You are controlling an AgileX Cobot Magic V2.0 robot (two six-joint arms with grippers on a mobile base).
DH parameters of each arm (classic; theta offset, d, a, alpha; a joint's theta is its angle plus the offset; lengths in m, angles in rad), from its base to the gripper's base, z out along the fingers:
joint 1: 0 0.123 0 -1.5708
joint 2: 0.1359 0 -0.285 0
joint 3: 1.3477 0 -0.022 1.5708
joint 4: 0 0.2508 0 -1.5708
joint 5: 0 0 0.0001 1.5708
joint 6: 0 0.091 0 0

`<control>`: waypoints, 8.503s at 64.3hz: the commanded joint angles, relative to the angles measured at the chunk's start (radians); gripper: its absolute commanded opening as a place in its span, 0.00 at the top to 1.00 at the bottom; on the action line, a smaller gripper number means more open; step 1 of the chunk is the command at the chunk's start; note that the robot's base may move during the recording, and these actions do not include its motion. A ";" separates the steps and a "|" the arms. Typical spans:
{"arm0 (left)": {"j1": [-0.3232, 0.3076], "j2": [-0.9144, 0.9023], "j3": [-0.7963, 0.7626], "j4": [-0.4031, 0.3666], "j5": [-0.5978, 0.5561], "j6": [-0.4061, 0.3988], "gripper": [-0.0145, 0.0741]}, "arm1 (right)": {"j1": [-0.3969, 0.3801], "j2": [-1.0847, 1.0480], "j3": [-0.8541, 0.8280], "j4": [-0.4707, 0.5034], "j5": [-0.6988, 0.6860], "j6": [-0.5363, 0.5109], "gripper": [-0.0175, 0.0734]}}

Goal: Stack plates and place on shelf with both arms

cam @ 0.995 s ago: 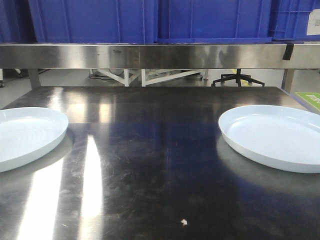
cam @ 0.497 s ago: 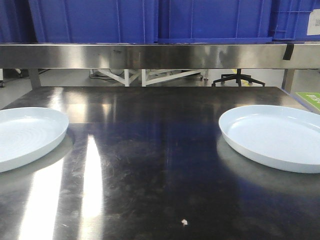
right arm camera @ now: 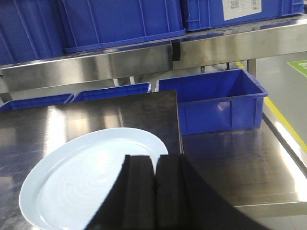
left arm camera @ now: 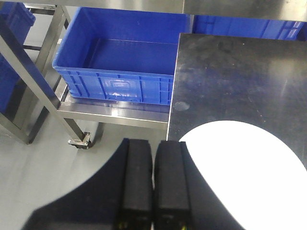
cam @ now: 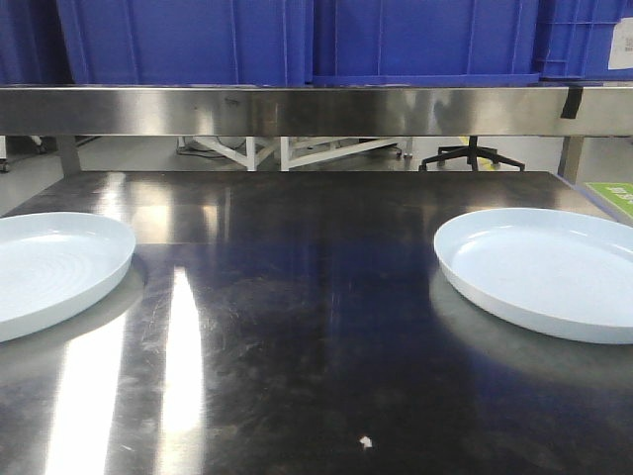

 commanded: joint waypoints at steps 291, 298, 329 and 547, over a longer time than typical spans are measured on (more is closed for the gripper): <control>-0.057 0.281 -0.037 -0.031 0.018 -0.007 0.34 | 0.012 1.227 -0.839 0.001 0.420 -0.063 0.40; -0.057 0.327 -0.037 -0.031 -0.004 -0.013 0.34 | 0.012 1.227 -0.839 0.001 0.420 -0.063 0.40; -0.038 0.462 -0.040 -0.031 -0.064 -0.013 0.34 | 0.012 1.227 -0.839 0.001 0.420 -0.063 0.40; -0.383 0.642 -0.406 -0.182 -0.082 0.013 0.73 | 0.012 1.227 -0.839 0.001 0.436 -0.063 0.40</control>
